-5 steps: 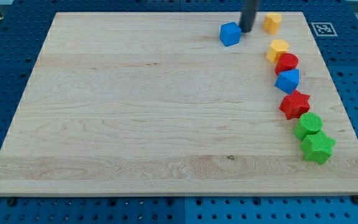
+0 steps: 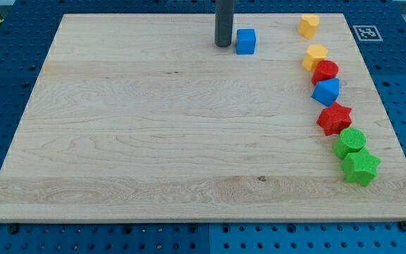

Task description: Push the cube in between the yellow blocks

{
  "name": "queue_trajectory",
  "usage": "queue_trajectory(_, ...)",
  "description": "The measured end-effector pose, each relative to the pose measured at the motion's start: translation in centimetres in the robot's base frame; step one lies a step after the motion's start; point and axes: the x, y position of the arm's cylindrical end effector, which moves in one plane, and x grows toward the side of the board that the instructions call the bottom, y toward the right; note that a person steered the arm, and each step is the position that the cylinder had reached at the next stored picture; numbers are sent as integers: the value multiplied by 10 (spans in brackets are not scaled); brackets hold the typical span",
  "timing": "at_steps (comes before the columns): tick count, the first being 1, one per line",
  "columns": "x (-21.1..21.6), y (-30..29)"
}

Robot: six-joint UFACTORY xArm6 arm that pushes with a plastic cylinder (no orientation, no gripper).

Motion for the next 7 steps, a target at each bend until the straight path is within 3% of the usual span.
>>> queue_trajectory(3, 1, 101)
queue_trajectory(7, 3, 136)
